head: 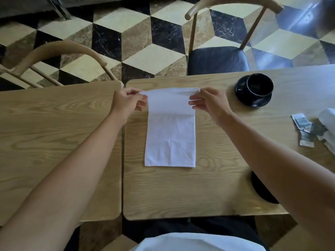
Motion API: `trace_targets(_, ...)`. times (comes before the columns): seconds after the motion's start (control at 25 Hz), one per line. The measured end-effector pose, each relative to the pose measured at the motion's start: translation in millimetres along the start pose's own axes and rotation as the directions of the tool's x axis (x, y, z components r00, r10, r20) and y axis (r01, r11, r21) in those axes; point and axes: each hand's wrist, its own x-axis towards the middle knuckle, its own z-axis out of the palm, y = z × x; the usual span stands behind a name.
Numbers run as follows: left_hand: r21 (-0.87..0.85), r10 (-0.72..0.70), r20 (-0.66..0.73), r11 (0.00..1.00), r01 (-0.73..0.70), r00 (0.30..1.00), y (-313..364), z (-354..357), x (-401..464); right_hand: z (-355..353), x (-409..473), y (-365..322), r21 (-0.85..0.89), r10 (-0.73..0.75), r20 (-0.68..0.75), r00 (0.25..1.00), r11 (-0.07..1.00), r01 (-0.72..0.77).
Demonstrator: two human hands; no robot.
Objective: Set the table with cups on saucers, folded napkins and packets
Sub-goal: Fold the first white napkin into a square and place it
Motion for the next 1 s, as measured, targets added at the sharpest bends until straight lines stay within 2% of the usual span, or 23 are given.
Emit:
trace_targets(0.08,-0.161,-0.098,0.011,0.982,0.098,0.995,-13,-3,-15,-5,-17,23,0.146,0.082,0.007,0.997,0.986,-0.083)
trace_targets(0.16,-0.22,-0.163,0.01,0.962,0.161,0.987,-33,-7,-33,-8,-38,53,0.127,0.107,-0.005,0.994,0.986,-0.105)
trace_targets(0.32,-0.15,-0.223,0.051,0.962,0.228,0.974,-99,-17,-84,-10,-84,120,-0.012,0.142,-0.009,0.99,0.99,-0.142)
trace_targets(0.56,-0.033,-0.348,0.024,0.936,0.349,0.937,-176,-14,-122,-13,-117,186,-0.179,0.276,-0.15,0.949,0.937,-0.3)
trace_targets(0.68,0.08,-0.333,-0.041,0.939,0.336,0.942,-190,-9,-123,-14,-124,197,-0.257,0.299,-0.192,0.935,0.904,-0.342)
trace_targets(0.8,0.254,-0.264,-0.09,0.926,0.279,0.96,-192,-7,-124,-9,-125,197,-0.373,0.254,-0.235,0.938,0.868,-0.328)
trace_targets(1.0,0.398,-0.177,-0.136,0.891,0.217,0.975,-192,-3,-130,-3,-129,192,-0.481,0.182,-0.247,0.952,0.829,-0.284)
